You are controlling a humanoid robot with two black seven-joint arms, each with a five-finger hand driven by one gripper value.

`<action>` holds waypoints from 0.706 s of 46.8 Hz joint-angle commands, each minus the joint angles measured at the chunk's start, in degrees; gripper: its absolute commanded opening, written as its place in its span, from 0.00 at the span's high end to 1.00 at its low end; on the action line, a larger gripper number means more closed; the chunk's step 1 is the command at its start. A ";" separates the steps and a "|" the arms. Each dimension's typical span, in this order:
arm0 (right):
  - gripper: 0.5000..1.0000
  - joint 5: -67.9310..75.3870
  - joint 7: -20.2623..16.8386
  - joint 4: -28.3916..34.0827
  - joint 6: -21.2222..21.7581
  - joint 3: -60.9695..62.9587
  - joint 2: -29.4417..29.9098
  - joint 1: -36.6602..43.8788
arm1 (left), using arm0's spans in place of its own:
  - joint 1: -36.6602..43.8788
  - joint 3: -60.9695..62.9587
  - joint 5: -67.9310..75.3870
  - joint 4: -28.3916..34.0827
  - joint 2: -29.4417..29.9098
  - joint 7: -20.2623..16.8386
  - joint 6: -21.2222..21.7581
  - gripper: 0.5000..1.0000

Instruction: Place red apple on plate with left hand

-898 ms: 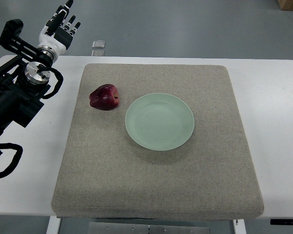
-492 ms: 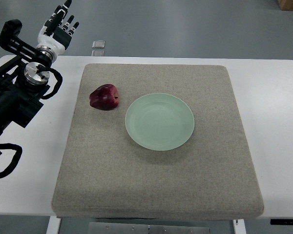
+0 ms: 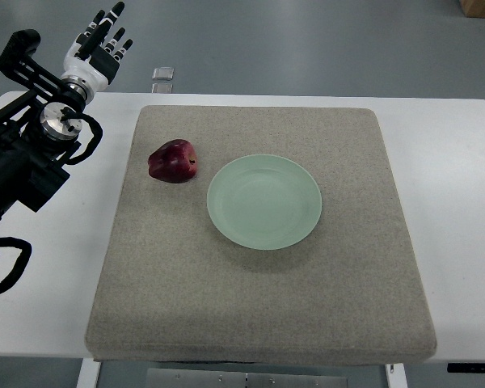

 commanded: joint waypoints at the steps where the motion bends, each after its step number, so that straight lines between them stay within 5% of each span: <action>1: 0.07 0.05 0.00 0.00 0.00 -0.08 0.00 0.00 | -0.24 1.79 0.46 0.09 0.12 -0.01 -0.06 0.01; 16: 0.07 -0.04 0.00 0.00 0.00 0.01 0.00 0.00 | -1.65 10.14 1.95 -0.61 1.61 0.08 -0.59 0.01; 33: 0.07 -0.04 0.00 0.00 0.00 0.01 0.00 0.00 | -1.65 10.85 19.42 -10.37 7.85 0.08 -0.50 0.01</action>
